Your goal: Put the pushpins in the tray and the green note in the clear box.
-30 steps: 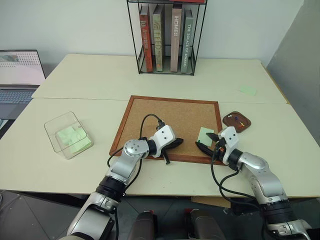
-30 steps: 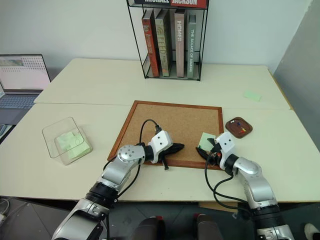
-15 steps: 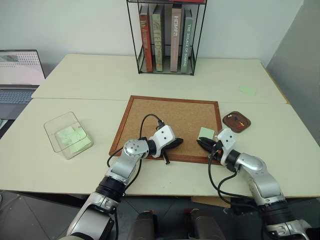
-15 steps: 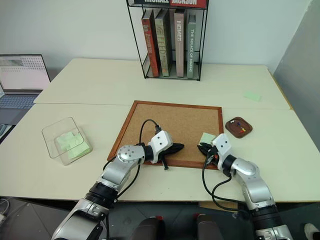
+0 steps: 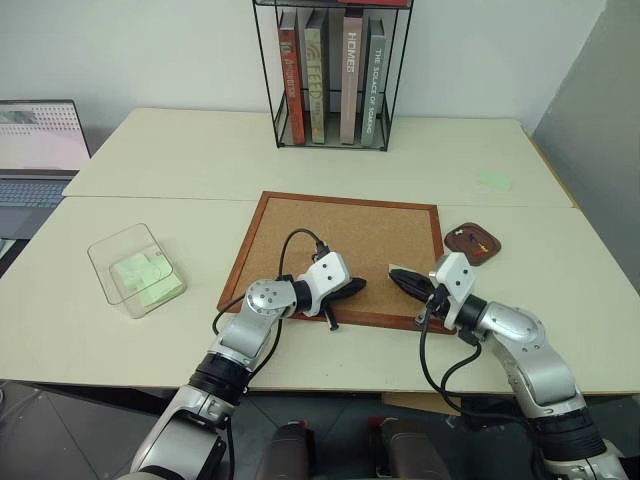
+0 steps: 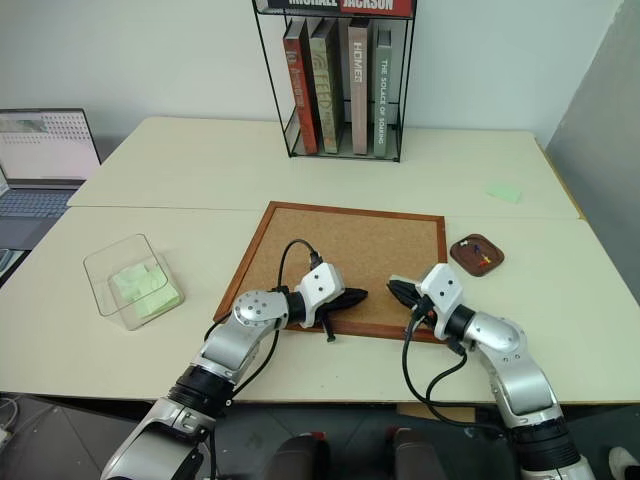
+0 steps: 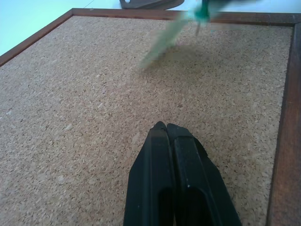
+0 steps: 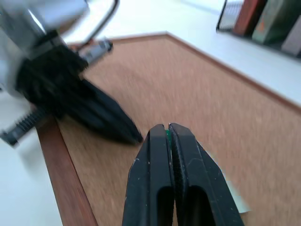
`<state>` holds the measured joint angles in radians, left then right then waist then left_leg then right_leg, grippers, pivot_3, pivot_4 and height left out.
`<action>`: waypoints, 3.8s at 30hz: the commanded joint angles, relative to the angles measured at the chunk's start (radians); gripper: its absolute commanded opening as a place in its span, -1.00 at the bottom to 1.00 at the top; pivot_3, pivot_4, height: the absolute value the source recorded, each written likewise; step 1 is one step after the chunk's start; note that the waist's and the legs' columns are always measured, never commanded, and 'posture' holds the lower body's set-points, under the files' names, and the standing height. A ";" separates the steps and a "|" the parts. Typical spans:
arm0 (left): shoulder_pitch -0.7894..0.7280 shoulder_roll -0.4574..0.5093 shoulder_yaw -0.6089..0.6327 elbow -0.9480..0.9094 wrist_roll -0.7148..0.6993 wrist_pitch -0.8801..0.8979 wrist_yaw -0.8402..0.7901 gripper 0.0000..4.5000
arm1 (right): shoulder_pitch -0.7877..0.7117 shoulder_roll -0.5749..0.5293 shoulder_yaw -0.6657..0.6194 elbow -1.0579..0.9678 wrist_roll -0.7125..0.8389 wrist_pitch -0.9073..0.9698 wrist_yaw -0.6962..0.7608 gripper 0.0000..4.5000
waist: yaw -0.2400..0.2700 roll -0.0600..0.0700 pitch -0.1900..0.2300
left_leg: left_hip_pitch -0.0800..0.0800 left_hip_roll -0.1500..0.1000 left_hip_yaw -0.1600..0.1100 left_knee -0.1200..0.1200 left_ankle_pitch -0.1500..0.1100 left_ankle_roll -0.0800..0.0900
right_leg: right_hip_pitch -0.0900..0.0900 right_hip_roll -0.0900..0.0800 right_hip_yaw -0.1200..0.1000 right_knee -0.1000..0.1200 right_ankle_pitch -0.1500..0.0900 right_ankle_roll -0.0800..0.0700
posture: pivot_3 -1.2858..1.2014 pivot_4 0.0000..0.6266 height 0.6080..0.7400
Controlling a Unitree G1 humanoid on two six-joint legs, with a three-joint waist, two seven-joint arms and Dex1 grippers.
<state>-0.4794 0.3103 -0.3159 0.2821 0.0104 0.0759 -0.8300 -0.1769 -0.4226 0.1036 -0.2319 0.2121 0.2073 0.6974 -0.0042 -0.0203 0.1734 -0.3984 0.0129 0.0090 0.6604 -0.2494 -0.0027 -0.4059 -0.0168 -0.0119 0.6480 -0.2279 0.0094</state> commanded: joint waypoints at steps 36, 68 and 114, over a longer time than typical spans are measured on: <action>-0.229 0.023 0.056 0.078 -0.137 -0.042 -0.255 0.51 | -0.158 -0.073 -0.003 -0.119 0.097 0.160 0.067 -1.00 | 0.004 -0.003 0.004 | -0.004 -0.002 0.001 0.000 0.000 0.000 | -0.003 0.002 0.001 -0.001 0.000 0.000 | 0.03 -0.52 1.00; -0.247 -0.056 0.051 0.249 -0.102 -0.153 -0.309 -0.99 | -0.155 -0.042 -0.014 -0.148 0.113 0.202 0.043 -1.00 | 0.003 -0.003 0.004 | -0.004 -0.001 0.001 0.000 0.000 0.000 | -0.003 0.003 0.001 0.000 0.000 0.000 | 0.03 -0.52 1.00; -0.181 -0.013 0.083 0.035 -0.089 -0.135 -0.145 -1.00 | -0.363 -0.083 -0.172 0.664 -0.204 -0.033 -0.363 0.23 | 0.000 -0.003 0.004 | -0.003 -0.001 0.003 0.000 0.000 0.000 | -0.003 0.004 0.003 0.001 0.000 0.000 | 0.03 -0.52 1.00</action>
<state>-0.6587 0.2974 -0.2444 0.3557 -0.0721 -0.0542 -0.9867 -0.5223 -0.4945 -0.0474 0.4487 0.0131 0.1986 0.3449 -0.0037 -0.0233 0.1770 -0.4015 0.0121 0.0119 0.6608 -0.2493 -0.0027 -0.4090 -0.0123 -0.0089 0.6492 -0.2276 0.0093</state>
